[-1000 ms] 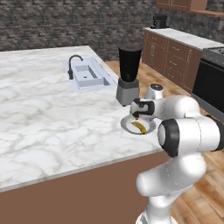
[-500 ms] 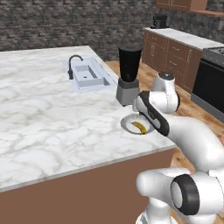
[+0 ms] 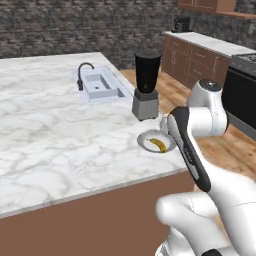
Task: Pick the banana and tangerine from the fridge and place them on the plate next to the blender to make a fruit smoothie.
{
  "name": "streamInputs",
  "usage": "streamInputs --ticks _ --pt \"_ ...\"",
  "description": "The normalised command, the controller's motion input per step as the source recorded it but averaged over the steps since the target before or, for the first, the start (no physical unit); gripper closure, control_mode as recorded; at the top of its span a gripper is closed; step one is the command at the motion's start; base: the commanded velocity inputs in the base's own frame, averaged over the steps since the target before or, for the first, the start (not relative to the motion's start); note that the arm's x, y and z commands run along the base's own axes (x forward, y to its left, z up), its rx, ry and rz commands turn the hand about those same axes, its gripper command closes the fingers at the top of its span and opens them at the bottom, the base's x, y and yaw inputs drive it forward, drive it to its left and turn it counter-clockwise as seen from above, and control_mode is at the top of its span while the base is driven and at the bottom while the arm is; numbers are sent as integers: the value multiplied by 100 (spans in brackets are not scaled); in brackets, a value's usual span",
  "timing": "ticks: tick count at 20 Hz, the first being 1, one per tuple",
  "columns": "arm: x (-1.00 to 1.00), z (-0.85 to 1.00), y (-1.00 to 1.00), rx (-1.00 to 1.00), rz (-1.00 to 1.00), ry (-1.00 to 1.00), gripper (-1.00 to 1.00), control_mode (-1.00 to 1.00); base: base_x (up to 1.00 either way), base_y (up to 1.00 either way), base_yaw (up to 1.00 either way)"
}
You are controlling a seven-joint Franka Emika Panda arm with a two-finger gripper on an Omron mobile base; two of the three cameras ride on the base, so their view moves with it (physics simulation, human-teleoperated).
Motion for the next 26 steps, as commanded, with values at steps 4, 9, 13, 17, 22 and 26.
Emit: streamInputs --ticks 4,9,13,17,22,26 --pt "0 0 0 0 0 0 -100 100 -64 5 -75" --pt "0 0 0 0 0 0 -100 100 -26 13 -93" --pt "0 0 0 0 0 0 -100 100 -27 14 -94" --pt "0 0 0 0 0 0 -100 100 -30 11 -93" --pt "0 0 0 0 0 0 -100 100 -45 12 -89" --pt "0 0 0 0 0 0 -100 100 -57 12 -86"
